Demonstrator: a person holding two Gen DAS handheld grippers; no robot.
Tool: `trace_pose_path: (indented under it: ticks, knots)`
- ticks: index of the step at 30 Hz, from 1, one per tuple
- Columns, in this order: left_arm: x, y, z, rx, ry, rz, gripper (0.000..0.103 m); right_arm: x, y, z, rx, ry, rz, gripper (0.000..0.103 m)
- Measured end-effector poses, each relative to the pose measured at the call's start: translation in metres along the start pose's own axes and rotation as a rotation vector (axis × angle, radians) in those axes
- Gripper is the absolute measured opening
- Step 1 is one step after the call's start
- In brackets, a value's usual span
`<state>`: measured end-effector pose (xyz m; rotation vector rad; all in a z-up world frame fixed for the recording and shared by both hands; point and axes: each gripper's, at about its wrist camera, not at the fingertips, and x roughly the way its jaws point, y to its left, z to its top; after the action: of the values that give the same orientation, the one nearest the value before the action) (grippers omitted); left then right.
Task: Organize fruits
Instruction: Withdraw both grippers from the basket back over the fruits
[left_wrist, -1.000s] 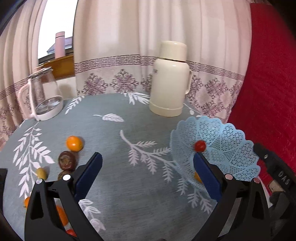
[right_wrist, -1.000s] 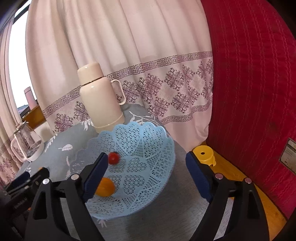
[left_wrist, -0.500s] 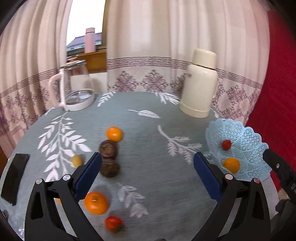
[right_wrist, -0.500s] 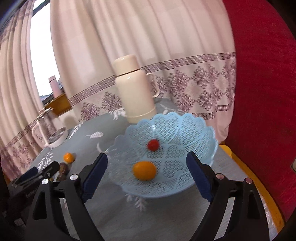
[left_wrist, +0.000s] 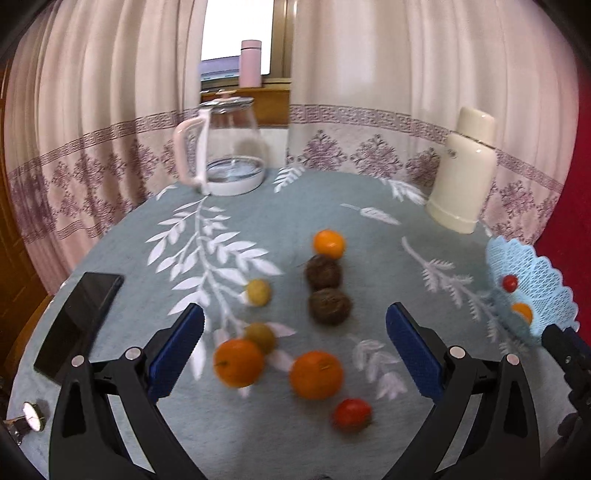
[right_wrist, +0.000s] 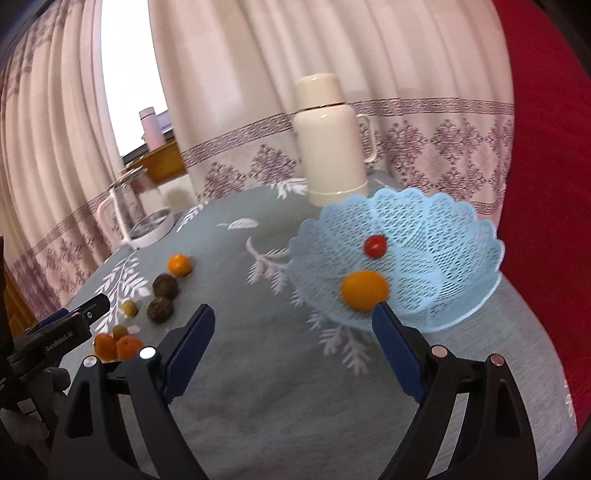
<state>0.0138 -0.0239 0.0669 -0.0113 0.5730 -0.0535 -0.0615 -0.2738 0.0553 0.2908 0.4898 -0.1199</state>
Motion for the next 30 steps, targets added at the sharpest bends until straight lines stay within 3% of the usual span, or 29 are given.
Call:
trace_pose_path:
  ticks: [16, 30]
  knots:
    - [0.002, 0.052, -0.024, 0.000, 0.067, 0.076, 0.100, 0.004, 0.036, -0.019, -0.072, 0.069, 0.088, 0.087]
    - [0.029, 0.058, -0.027, -0.018, 0.167, 0.032, 0.100, 0.010, 0.040, -0.024, -0.075, 0.113, 0.115, 0.087]
